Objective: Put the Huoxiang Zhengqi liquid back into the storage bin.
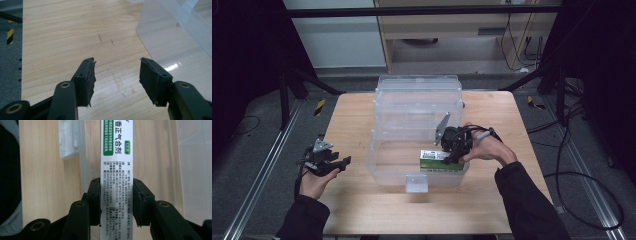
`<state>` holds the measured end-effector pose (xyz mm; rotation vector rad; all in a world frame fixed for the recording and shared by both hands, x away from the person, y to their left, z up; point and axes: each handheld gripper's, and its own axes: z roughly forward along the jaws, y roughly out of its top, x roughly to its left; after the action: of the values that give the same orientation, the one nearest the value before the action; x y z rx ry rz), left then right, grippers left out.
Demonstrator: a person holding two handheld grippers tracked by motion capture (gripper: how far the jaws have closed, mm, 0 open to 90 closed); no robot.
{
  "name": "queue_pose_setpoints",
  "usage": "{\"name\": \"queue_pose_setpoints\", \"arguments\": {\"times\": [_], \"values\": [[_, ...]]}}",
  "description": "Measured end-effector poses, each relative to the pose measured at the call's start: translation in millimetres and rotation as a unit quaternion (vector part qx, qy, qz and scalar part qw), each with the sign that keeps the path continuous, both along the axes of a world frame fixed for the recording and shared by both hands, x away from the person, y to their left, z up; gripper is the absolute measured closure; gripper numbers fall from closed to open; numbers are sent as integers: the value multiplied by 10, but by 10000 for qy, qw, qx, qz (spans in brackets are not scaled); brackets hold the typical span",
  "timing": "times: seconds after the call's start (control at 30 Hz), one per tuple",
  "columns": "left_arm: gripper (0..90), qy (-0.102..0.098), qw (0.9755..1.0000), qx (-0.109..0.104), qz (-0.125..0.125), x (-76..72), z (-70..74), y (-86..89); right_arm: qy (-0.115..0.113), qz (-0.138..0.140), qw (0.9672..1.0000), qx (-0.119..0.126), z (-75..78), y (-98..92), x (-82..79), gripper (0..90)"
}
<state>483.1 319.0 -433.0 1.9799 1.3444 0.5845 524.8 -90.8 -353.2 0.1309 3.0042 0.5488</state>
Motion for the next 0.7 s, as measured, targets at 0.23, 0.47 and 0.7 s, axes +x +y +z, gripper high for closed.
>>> {"name": "queue_pose_setpoints", "arguments": {"times": [0.23, 0.47, 0.7], "values": [[453, 25, 10000, 17, -10, 2, -7, -4, 10, 49, 9999, -126, -75, 28, 4, 636], [453, 31, 10000, 42, -19, 2, -8, -4, 11, 83, 9992, -391, -199, 86, 14, 635], [453, 36, 10000, 43, -16, 3, -10, 1, 86, 58, 9990, -428, -303, 95, 30, 633]]}}
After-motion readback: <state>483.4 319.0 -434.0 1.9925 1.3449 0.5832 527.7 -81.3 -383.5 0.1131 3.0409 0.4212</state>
